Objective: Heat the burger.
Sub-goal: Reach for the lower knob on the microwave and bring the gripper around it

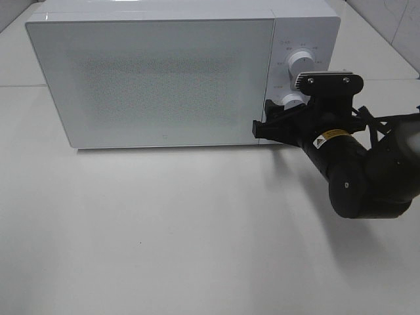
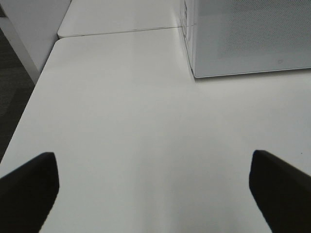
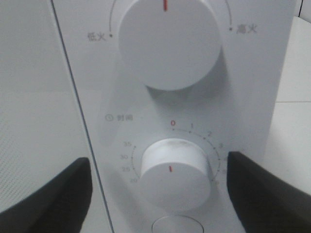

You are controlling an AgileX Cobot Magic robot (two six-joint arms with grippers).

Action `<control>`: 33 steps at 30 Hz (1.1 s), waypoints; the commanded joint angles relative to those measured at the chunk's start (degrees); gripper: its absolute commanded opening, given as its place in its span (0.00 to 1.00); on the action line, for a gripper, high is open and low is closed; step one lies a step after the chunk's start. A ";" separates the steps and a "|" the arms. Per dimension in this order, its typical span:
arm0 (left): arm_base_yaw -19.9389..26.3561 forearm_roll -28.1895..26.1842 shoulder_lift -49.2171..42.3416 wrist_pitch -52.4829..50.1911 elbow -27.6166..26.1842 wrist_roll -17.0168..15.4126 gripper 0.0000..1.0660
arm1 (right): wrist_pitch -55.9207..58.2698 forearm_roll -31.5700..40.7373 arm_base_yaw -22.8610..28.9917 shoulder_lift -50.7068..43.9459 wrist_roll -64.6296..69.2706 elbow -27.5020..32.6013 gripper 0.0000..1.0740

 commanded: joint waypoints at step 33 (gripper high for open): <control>0.06 0.06 -1.15 -0.23 0.17 -0.40 0.95 | -12.89 2.12 -0.11 1.72 -0.92 -2.46 0.37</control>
